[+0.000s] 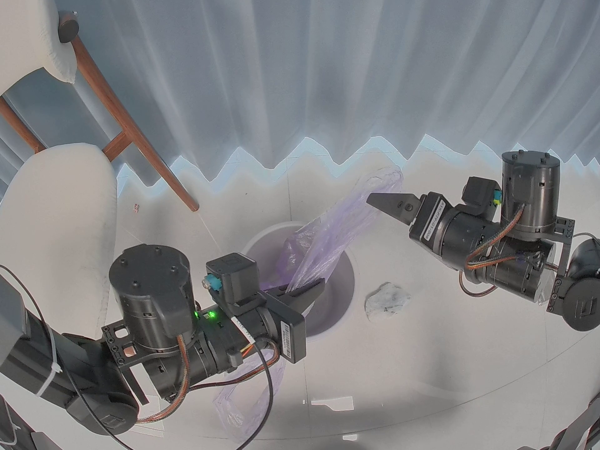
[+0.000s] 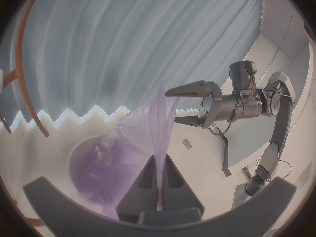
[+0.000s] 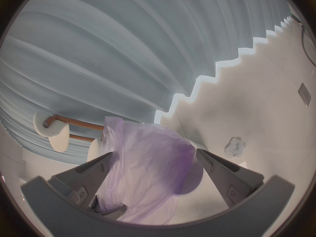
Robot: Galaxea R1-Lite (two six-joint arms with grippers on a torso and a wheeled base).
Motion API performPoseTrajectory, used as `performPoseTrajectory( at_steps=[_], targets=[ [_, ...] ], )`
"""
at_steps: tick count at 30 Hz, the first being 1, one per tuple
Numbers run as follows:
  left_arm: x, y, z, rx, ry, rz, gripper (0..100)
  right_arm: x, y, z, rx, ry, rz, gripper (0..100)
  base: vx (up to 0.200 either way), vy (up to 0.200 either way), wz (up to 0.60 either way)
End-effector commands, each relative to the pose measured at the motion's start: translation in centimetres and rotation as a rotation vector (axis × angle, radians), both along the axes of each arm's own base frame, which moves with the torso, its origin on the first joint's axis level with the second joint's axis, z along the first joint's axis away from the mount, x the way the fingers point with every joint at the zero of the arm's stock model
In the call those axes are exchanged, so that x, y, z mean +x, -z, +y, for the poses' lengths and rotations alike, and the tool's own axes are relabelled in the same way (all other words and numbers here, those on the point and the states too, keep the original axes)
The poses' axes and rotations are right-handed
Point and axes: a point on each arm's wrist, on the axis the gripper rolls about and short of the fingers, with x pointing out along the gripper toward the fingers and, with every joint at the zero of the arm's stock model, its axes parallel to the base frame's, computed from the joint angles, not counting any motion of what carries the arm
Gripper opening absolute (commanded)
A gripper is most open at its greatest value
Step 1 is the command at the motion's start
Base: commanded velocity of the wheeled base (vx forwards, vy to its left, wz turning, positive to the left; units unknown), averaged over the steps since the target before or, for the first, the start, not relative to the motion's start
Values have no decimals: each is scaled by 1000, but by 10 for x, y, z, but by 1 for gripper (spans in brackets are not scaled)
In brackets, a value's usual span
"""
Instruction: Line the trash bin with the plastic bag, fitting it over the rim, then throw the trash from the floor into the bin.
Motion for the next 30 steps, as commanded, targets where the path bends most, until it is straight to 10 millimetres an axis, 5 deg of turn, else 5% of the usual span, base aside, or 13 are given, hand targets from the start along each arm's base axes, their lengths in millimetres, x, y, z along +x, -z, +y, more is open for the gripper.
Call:
performPoseTrajectory(
  at_steps=[1, 10, 11, 18, 30],
  targets=[
    [-1, -1, 0, -2, 3, -2, 0, 6, -2, 1, 3, 5, -5, 100, 0, 0, 0],
    [1, -3, 1, -9, -6, -8, 0, 10, 2, -4, -12, 31, 21, 100, 0, 0, 0],
    [1, -3, 1, -9, -8, -8, 0, 10, 2, -5, -11, 33, 19, 0, 0, 0, 0],
    [-1, -2, 0, -7, 1, -5, 0, 13, 6, -5, -15, 37, 26, 0, 0, 0, 0],
    [3, 13, -5, 31, 3, 30, 0, 15, -15, 4, 39, 7, -77, 0, 0, 0, 0]
  ],
)
